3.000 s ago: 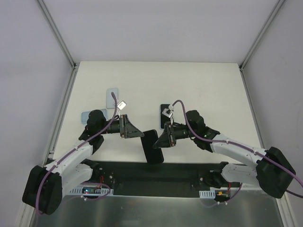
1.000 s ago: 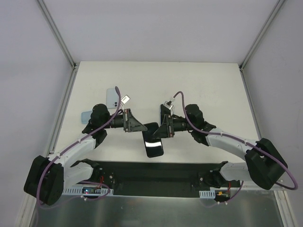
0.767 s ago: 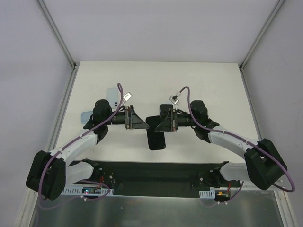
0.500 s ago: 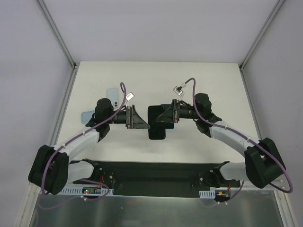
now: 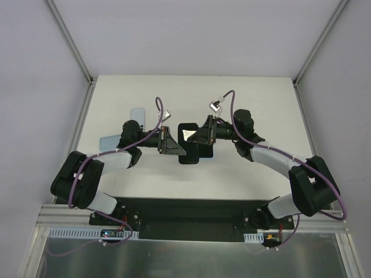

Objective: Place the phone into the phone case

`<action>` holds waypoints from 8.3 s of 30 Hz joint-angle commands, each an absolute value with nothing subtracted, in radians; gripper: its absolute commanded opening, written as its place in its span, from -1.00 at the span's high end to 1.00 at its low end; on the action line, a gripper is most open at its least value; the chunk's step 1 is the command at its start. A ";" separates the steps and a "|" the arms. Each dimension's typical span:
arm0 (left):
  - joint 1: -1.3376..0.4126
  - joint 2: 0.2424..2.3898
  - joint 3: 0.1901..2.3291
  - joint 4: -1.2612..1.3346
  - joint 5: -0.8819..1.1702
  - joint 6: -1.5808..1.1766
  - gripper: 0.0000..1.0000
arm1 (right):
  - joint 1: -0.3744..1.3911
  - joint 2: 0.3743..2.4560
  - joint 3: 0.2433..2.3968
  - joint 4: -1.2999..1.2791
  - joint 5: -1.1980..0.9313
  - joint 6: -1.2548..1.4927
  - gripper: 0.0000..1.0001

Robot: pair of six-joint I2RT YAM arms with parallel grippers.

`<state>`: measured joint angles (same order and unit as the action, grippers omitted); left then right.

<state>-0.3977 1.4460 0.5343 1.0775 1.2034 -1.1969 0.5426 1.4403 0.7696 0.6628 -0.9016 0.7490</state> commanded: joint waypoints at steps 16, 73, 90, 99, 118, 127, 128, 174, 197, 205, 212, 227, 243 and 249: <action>-0.442 1.451 0.577 1.169 1.301 -1.204 1.00 | 0.417 1.391 0.903 0.724 -1.019 0.785 -0.11; -0.443 1.316 0.701 0.420 1.261 -0.753 1.00 | 0.446 1.364 0.980 0.367 -1.067 0.500 0.41; -0.443 1.249 0.701 0.454 1.184 -0.778 1.00 | 0.503 1.351 0.928 0.433 -1.157 0.532 0.37; -0.442 1.238 0.681 0.545 1.164 -0.854 0.82 | 0.520 1.347 0.922 0.459 -1.170 0.546 0.77; -0.325 1.209 0.713 0.666 1.224 -0.965 -0.06 | 0.560 1.331 0.876 0.468 -1.236 0.528 0.94; -0.325 1.232 0.706 0.678 1.233 -0.966 0.78 | 0.563 1.353 0.882 0.466 -1.220 0.534 0.85; -0.325 1.233 0.707 0.669 1.233 -0.960 1.00 | 0.563 1.358 0.884 0.468 -1.218 0.534 0.81; -0.359 1.229 0.632 0.485 1.112 -0.880 1.00 | 0.520 1.433 0.887 0.474 -1.009 0.678 0.00; -0.357 1.322 0.739 0.339 1.026 -0.827 1.00 | 0.469 1.388 0.847 0.252 -0.904 0.568 0.07; -0.345 1.428 0.874 0.181 1.014 -0.713 1.00 | 0.431 1.220 0.913 -0.242 -0.579 0.322 -0.92; -0.324 1.609 1.026 0.006 0.999 -0.557 1.00 | 0.407 1.091 0.899 -0.399 -0.457 0.282 -0.92; -0.284 1.971 1.337 -0.255 0.956 -0.365 1.00 | 0.387 0.986 0.913 -0.509 -0.413 0.204 -0.92; -0.275 2.126 1.428 -0.258 0.910 -0.383 1.00 | 0.380 0.996 0.919 -0.514 -0.407 0.199 -0.92; -0.268 2.126 1.424 -0.219 0.850 -0.451 1.00 | 0.380 1.009 0.923 -0.514 -0.407 0.201 -0.92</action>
